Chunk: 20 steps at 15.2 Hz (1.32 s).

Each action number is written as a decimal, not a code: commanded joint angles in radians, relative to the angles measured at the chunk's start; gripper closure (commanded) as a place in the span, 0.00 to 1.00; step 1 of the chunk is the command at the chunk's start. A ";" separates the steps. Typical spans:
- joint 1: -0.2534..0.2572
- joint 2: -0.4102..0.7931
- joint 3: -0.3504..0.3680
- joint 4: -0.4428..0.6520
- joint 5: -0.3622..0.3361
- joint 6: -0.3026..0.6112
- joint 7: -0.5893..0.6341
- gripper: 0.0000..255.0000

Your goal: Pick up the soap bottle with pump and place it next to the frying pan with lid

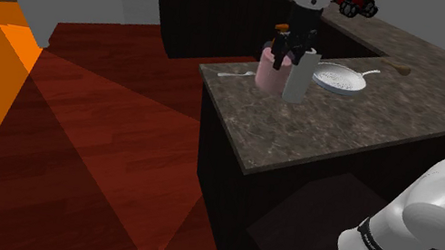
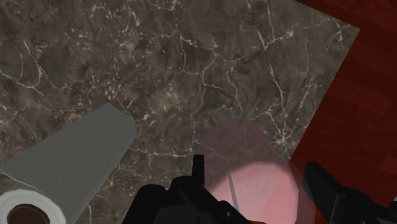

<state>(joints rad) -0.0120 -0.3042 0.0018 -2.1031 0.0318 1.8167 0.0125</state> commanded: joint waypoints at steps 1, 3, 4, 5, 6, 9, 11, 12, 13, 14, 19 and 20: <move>0.000 -0.001 0.000 0.028 0.000 -0.029 0.001 1.00; 0.000 0.000 0.000 0.056 0.000 -0.056 0.001 1.00; 0.000 0.000 0.000 0.070 0.000 -0.070 0.002 1.00; 0.000 0.001 0.000 0.085 -0.001 -0.083 0.002 1.00; 0.000 0.003 0.000 0.099 -0.001 -0.097 0.003 1.00; 0.000 0.008 -0.001 0.145 -0.001 -0.137 0.004 1.00; 0.000 0.012 -0.001 0.176 -0.001 -0.164 0.004 1.00; 0.000 0.014 -0.001 0.192 -0.001 -0.177 0.005 1.00; 0.000 0.017 -0.001 0.208 -0.001 -0.191 0.005 1.00; 0.000 0.020 -0.001 0.225 -0.001 -0.205 0.005 1.00; 0.000 0.038 -0.001 0.312 -0.001 -0.273 0.007 1.00; 0.000 0.043 -0.001 0.330 -0.001 -0.287 0.008 1.00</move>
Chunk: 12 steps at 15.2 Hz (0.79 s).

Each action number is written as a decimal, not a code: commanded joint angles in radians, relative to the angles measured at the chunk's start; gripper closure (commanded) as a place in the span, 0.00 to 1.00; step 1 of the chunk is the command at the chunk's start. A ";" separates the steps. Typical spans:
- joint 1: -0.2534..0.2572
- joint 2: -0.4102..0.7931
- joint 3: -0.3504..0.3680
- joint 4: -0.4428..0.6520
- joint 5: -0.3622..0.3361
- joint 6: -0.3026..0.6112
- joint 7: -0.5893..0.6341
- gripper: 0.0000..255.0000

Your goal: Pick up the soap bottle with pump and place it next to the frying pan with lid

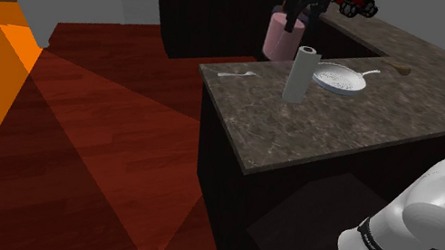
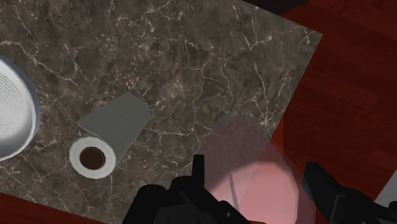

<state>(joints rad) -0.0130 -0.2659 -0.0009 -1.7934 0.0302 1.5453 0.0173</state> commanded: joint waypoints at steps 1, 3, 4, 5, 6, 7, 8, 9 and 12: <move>0.001 0.009 0.001 0.039 0.000 -0.030 0.003 1.00; 0.001 0.019 0.001 0.077 0.000 -0.058 0.004 1.00; 0.001 0.024 0.001 0.096 0.000 -0.072 0.004 1.00; 0.001 0.030 0.001 0.116 0.000 -0.086 0.005 1.00; 0.001 0.036 0.001 0.137 0.000 -0.101 0.005 1.00; 0.001 0.042 0.001 0.157 0.000 -0.115 0.005 1.00; 0.001 0.049 0.001 0.179 0.001 -0.130 0.006 1.00; 0.001 0.055 0.001 0.200 0.001 -0.145 0.006 1.00; -0.018 0.048 -0.030 0.204 -0.005 -0.157 -0.044 1.00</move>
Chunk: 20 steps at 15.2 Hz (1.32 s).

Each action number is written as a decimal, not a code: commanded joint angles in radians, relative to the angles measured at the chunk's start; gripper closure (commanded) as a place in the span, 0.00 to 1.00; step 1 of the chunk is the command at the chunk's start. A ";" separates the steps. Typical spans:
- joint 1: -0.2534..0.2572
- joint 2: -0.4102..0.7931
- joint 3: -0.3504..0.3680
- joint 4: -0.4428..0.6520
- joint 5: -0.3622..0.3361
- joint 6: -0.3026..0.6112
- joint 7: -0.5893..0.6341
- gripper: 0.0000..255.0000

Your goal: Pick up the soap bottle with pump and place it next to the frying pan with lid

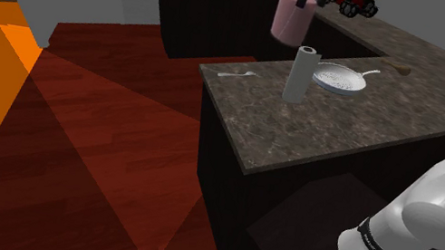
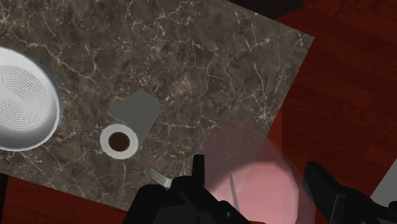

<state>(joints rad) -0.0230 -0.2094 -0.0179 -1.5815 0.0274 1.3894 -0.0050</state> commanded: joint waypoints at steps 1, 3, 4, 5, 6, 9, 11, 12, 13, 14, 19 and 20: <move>-0.018 -0.012 -0.029 -0.011 -0.006 -0.002 -0.047 1.00; -0.037 -0.018 -0.060 -0.015 -0.012 -0.005 -0.098 1.00; -0.046 -0.019 -0.076 -0.015 -0.016 -0.006 -0.123 1.00; -0.055 -0.018 -0.092 -0.014 -0.019 -0.008 -0.149 1.00; -0.065 -0.017 -0.108 -0.012 -0.022 -0.009 -0.175 1.00; -0.093 -0.006 -0.157 0.002 -0.031 -0.014 -0.252 1.00; -0.112 0.007 -0.190 0.018 -0.035 -0.017 -0.305 1.00; -0.121 0.015 -0.207 0.028 -0.036 -0.019 -0.332 1.00; -0.131 0.024 -0.223 0.039 -0.037 -0.021 -0.358 1.00; -0.141 0.035 -0.240 0.051 -0.037 -0.023 -0.385 1.00; -0.195 0.109 -0.325 0.135 -0.026 -0.039 -0.524 1.00; -0.207 0.128 -0.342 0.157 -0.021 -0.043 -0.552 1.00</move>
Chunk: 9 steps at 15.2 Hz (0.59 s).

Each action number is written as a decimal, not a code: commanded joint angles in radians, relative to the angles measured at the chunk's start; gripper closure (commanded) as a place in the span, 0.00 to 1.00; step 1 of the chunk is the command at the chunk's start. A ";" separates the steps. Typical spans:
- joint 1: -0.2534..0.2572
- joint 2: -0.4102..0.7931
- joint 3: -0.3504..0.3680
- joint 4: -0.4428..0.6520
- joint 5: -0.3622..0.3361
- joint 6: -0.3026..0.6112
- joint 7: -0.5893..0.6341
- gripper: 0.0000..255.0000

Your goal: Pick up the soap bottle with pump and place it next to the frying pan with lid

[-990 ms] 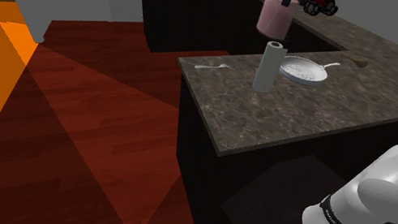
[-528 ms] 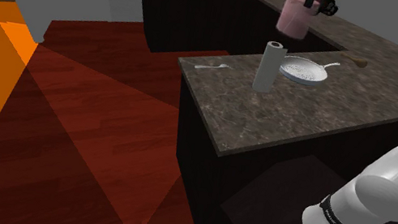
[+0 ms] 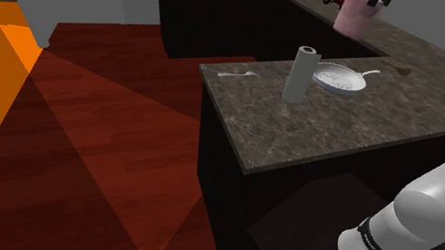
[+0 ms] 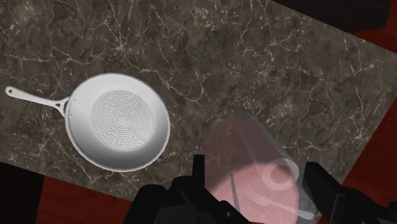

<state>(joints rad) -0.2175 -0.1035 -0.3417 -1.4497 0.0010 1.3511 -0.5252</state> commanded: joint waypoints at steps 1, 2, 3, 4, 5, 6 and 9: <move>-0.025 0.043 -0.036 0.048 0.012 -0.009 -0.060 1.00; -0.038 0.065 -0.052 0.074 0.020 -0.014 -0.089 1.00; -0.048 0.082 -0.065 0.094 0.027 -0.019 -0.111 1.00; -0.047 0.073 -0.063 0.068 0.023 -0.002 -0.109 1.00; -0.046 0.064 -0.061 0.044 0.019 0.014 -0.107 1.00; -0.045 0.055 -0.059 0.020 0.016 0.031 -0.105 1.00; -0.042 0.032 -0.055 -0.049 0.007 0.078 -0.099 1.00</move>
<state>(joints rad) -0.2608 -0.0607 -0.3983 -1.4735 0.0117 1.4127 -0.6262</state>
